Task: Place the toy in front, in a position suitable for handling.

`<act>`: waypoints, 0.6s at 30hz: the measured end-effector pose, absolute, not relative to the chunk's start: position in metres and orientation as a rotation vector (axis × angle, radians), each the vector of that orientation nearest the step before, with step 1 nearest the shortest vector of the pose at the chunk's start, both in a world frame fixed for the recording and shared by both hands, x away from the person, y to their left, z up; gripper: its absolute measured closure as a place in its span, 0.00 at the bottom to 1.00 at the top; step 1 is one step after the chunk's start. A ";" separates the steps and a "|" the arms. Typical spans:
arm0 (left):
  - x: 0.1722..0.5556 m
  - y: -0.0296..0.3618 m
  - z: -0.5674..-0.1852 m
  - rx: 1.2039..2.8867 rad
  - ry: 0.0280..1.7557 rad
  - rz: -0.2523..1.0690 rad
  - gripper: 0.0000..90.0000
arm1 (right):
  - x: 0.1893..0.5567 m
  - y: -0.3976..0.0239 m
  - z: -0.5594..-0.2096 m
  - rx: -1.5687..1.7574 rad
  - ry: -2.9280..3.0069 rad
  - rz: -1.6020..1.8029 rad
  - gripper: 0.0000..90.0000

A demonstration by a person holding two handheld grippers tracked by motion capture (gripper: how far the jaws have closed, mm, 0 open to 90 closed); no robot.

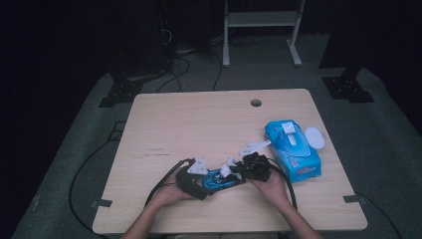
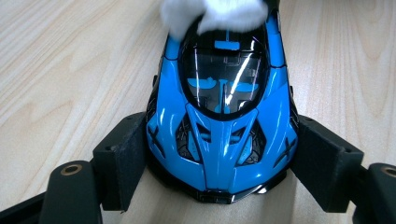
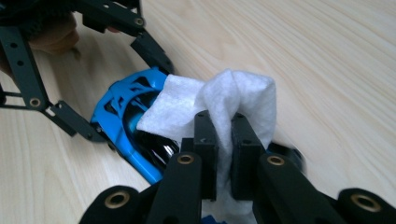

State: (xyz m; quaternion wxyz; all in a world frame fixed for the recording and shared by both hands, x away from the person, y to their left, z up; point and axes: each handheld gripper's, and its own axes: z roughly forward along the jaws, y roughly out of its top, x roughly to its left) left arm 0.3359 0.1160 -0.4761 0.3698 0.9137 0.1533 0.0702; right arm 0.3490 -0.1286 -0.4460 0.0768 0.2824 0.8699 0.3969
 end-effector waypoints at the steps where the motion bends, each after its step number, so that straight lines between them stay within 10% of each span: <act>1: 0.336 0.117 -0.476 2.345 0.395 0.177 0.27 | 0.349 -0.123 -0.445 0.823 2.610 1.169 0.92; 18: 0.336 0.115 -0.476 2.344 0.392 0.180 0.27 | 0.325 -0.167 -0.424 0.831 2.585 1.102 0.92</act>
